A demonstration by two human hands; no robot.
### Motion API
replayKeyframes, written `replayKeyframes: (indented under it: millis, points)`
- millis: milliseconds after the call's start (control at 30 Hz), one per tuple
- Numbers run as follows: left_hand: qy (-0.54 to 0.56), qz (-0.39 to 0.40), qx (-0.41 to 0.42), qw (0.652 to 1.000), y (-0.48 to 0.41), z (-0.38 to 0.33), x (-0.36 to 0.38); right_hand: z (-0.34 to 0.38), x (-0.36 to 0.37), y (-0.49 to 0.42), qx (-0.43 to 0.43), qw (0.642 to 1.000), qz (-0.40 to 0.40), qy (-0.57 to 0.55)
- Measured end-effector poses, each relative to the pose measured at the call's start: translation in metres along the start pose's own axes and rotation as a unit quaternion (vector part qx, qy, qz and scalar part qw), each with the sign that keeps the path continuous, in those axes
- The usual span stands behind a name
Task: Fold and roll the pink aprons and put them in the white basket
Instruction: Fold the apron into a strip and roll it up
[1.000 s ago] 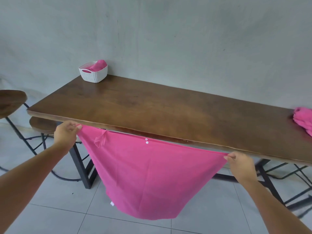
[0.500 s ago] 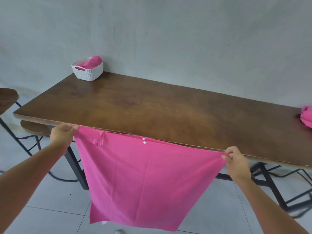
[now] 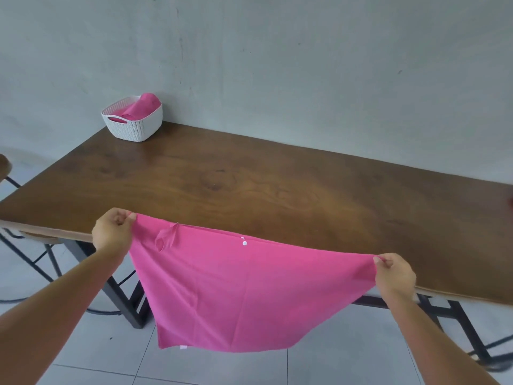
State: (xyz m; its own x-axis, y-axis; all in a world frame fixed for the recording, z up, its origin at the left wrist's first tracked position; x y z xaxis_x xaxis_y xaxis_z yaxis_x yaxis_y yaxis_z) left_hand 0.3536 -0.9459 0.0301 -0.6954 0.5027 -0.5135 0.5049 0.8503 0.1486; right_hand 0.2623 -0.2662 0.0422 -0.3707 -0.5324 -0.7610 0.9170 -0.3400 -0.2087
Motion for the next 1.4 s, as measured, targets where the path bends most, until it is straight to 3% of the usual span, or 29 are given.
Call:
replayKeyframes:
  millis: [200, 467, 1400]
  points:
    - [-0.154, -0.055, 0.008, 0.986, -0.029, -0.008, 0.028, -0.003, 0.033, -0.025, 0.016, 0.998, -0.001, 0.059]
    - [-0.22, -0.071, 0.032, 0.972, -0.049, -0.025, 0.065, 0.012, 0.058, -0.052, -0.004, 0.99, -0.021, 0.139]
    - [-0.218, -0.071, 0.066, 0.971, -0.183, -0.164, 0.245, 0.062, 0.165, -0.289, -0.009, 0.986, -0.029, 0.162]
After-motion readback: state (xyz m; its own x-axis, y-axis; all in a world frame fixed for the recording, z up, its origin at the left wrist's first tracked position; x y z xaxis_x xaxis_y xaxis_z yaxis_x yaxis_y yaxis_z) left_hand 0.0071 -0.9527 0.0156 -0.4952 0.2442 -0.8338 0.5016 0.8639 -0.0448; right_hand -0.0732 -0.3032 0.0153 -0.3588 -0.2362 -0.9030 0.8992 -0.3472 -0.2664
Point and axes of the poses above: each hand's wrist, its own y-axis away from the middle knuckle, its own x-axis out of the palm, z = x × y, the point moved 8 cm from there along -y, towards the middle knuckle, and after that the axes turned 10 degrees about -x, right-handed, at the moved point
